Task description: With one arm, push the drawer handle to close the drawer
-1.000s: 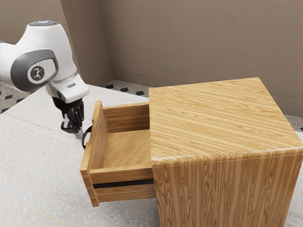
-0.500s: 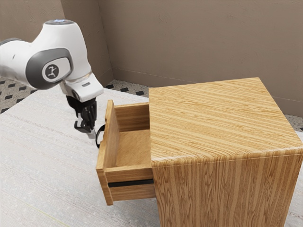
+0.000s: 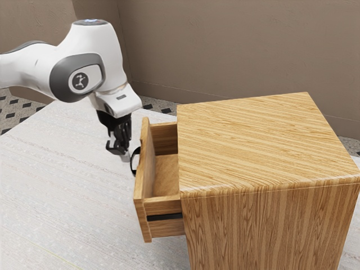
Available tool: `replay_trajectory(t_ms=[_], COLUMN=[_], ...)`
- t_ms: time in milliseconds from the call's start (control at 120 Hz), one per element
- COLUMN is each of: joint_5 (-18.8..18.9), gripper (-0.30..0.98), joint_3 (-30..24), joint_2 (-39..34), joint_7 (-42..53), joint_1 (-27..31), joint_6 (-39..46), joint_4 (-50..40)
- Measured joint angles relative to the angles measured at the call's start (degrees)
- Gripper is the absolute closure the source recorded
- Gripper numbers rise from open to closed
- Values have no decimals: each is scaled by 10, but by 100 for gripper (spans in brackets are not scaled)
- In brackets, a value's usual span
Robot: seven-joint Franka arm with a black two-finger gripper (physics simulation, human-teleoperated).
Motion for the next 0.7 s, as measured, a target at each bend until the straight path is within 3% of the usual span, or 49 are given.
replay_trajectory(t_ms=[700], joint_5=[-22], gripper=[79], joint_3=[-29], joint_2=[65], joint_7=[-32], joint_1=[-24], joint_6=[15], joint_4=[60])
